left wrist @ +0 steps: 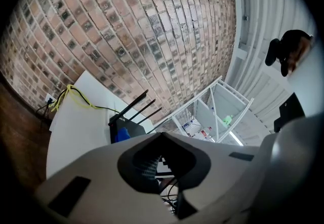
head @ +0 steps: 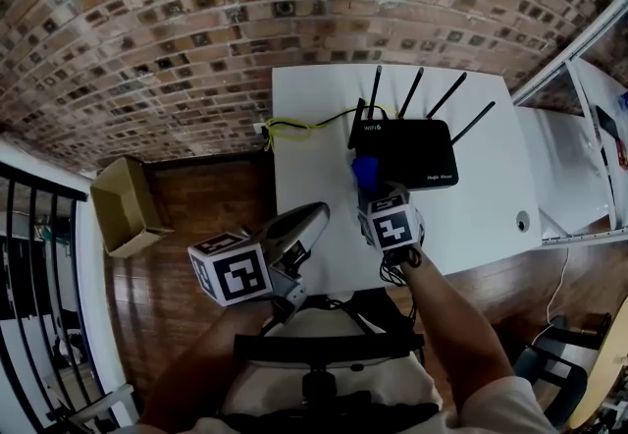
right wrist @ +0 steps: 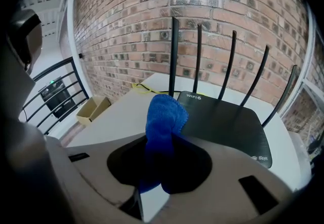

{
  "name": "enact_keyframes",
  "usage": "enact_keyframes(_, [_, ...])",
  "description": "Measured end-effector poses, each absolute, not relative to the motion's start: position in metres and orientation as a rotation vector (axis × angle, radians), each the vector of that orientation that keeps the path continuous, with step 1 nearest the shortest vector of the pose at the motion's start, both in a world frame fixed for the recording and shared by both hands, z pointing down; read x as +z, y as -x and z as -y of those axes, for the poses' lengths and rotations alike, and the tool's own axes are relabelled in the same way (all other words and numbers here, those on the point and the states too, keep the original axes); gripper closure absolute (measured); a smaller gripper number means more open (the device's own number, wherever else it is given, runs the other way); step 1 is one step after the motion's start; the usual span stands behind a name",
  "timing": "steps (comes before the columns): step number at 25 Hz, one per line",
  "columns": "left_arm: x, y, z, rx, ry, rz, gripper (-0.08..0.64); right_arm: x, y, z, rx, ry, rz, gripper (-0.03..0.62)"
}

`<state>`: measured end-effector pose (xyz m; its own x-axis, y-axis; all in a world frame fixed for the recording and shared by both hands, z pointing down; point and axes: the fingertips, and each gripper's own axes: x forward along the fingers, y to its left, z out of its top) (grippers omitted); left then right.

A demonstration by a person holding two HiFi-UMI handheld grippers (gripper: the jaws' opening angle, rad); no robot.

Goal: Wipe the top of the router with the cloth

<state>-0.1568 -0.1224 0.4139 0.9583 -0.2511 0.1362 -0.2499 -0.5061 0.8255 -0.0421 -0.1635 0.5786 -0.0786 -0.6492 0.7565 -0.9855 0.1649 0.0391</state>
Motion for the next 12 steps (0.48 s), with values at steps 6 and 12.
enact_keyframes(6, [0.409,0.165,0.121,-0.028,-2.125,0.357,0.543,0.581,0.063,0.168,0.676,-1.5,1.825,0.489])
enact_keyframes(12, [0.402,0.175,0.119,-0.03,-2.128,0.38,0.543,0.586,0.103,0.163,0.775,-1.368,1.919,0.489])
